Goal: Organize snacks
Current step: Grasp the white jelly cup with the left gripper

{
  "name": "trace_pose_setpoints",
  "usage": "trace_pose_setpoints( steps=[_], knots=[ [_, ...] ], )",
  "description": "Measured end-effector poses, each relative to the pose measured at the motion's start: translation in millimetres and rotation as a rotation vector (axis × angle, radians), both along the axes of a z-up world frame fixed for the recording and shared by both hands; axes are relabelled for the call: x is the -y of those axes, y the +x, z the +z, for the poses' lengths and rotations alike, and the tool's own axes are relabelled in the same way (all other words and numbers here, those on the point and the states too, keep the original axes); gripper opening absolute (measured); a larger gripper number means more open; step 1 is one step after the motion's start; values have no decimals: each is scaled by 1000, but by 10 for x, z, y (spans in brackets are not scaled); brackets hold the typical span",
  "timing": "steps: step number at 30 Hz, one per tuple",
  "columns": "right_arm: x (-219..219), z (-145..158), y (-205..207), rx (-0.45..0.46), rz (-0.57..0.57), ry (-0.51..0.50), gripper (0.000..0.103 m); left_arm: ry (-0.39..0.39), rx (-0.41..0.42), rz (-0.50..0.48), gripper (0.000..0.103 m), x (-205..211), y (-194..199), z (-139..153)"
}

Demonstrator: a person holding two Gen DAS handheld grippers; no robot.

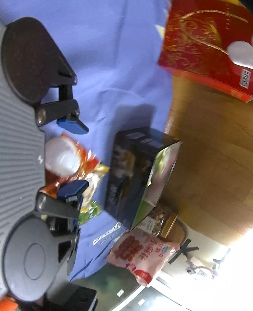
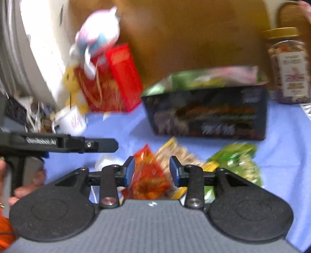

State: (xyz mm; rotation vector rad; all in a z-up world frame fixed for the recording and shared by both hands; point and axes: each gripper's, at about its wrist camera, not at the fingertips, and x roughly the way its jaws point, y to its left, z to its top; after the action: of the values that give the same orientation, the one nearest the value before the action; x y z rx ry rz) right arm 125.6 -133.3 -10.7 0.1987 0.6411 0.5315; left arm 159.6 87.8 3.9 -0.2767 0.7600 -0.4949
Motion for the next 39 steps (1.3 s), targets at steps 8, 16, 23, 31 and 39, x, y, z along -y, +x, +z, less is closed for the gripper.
trace_pose_setpoints(
  steps=[8,16,23,31,39],
  knots=[
    [-394,-56,-489,34,127,-105,38,13,-20,81,33,-264,-179,-48],
    [-370,24,-589,75,127,-107,44,20,29,124,47,-353,-330,58],
    [-309,-74,-617,29,84,-78,52,-11,-1,109,55,-345,-275,-80],
    [6,-141,-790,-35,-95,33,52,81,35,58,46,98,-229,-209],
    [242,-159,-954,-75,-141,121,52,60,16,-94,42,541,-455,-208]
  ],
)
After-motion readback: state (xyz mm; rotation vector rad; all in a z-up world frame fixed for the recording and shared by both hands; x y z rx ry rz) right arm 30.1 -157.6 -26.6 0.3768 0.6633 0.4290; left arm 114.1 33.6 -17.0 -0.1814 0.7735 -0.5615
